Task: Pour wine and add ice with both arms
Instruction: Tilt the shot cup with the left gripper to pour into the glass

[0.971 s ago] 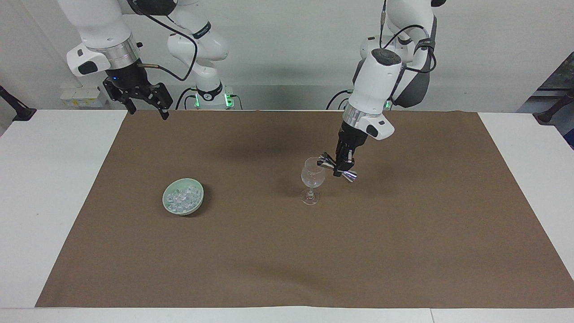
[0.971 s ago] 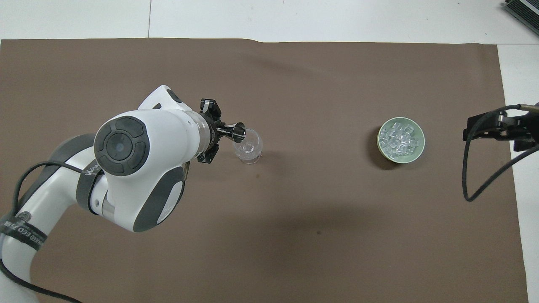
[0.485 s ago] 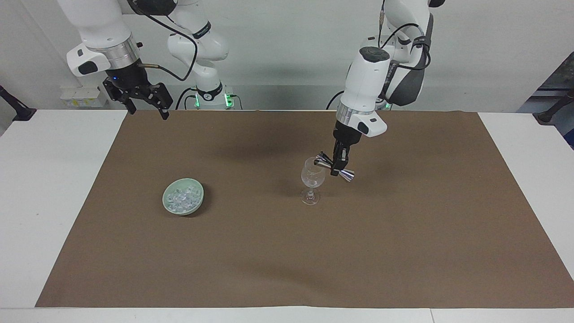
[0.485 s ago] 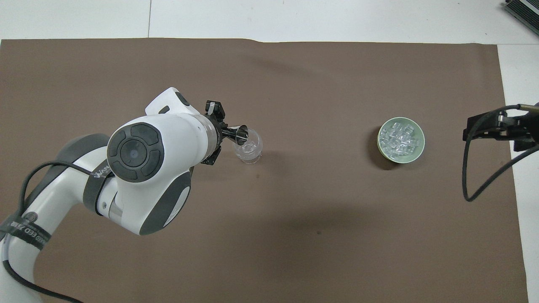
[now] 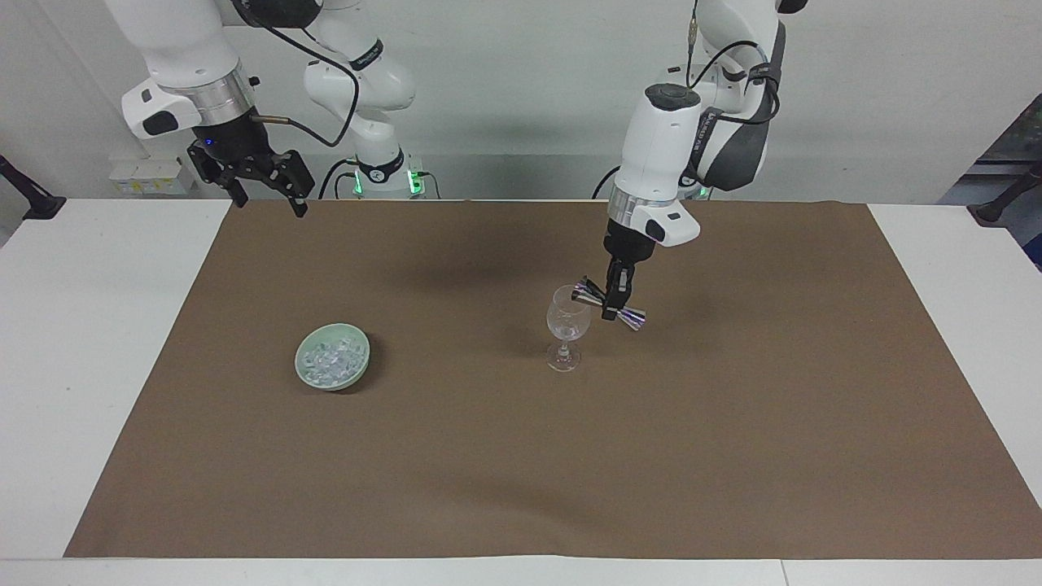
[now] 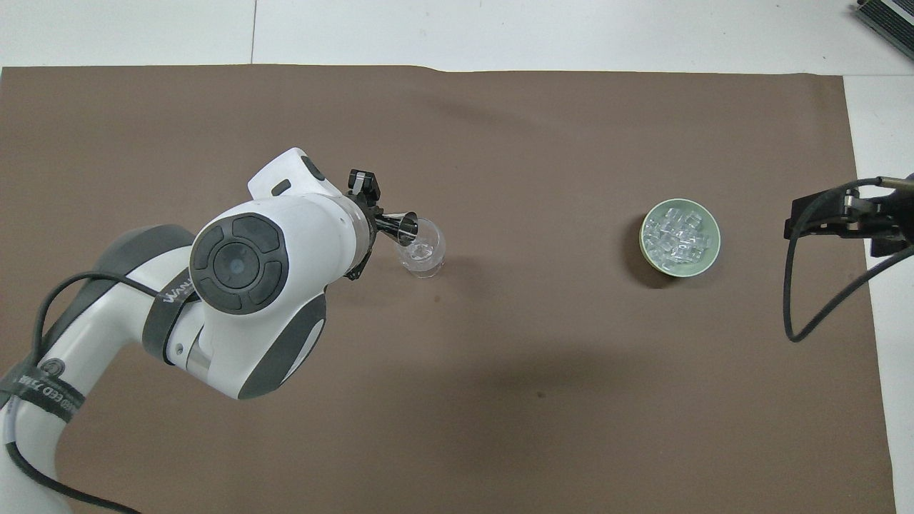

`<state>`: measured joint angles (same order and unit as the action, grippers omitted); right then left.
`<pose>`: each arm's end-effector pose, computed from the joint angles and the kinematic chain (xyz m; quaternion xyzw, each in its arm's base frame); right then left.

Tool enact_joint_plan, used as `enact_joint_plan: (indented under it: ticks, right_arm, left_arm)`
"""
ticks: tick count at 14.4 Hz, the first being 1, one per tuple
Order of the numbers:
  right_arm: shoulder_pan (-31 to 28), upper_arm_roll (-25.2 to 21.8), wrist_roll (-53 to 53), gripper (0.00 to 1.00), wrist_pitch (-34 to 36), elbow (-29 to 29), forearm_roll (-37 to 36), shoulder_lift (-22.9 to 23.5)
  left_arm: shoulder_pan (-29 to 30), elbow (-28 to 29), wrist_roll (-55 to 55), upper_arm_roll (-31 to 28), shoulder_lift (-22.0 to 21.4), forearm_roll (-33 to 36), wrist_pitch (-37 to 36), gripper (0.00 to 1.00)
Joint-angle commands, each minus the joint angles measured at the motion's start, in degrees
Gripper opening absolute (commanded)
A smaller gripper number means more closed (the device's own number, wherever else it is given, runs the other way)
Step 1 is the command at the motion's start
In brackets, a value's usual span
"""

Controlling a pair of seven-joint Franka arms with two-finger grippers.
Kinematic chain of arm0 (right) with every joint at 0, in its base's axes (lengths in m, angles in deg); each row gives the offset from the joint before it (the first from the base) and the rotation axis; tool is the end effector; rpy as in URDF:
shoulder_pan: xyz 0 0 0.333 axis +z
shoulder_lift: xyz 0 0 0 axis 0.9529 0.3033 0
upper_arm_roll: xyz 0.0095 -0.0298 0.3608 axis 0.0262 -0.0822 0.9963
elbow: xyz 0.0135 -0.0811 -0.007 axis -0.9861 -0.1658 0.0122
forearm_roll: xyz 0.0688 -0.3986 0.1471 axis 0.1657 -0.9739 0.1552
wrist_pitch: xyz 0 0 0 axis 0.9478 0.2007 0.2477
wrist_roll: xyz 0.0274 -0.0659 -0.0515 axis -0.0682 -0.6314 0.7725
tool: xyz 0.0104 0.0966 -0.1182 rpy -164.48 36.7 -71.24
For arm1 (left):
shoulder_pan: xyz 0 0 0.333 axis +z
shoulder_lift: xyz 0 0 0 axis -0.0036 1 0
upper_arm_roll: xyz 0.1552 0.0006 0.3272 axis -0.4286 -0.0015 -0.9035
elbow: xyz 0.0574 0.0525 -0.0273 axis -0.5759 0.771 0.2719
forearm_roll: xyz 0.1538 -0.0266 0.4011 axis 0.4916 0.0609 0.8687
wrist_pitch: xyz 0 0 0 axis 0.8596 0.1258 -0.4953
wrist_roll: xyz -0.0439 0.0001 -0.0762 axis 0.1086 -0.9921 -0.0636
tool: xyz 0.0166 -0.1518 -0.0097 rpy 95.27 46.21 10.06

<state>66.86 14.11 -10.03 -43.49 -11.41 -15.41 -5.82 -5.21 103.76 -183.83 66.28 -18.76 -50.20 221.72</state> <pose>0.5832 0.0048 0.6506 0.9938 -0.1112 0.0041 0.0019 0.5787 -0.3430 0.4677 0.7820 0.5971 0.0843 0.1578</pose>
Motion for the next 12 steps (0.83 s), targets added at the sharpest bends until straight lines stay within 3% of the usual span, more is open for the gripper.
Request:
enact_joint_plan:
  ticks: [1, 12]
  right_arm:
    - [-0.93, 0.28, 1.91, 1.0, 0.4, -0.05, 1.68, -0.1]
    - [-0.93, 0.28, 1.91, 1.0, 0.4, -0.05, 1.68, -0.1]
  left_arm:
    - [-0.27, -0.82, -1.47, 0.33, 0.5, 2.66, 0.32, 0.0]
    - [-0.27, -1.79, -2.26, 1.39, 1.64, 9.34, -0.29, 0.0]
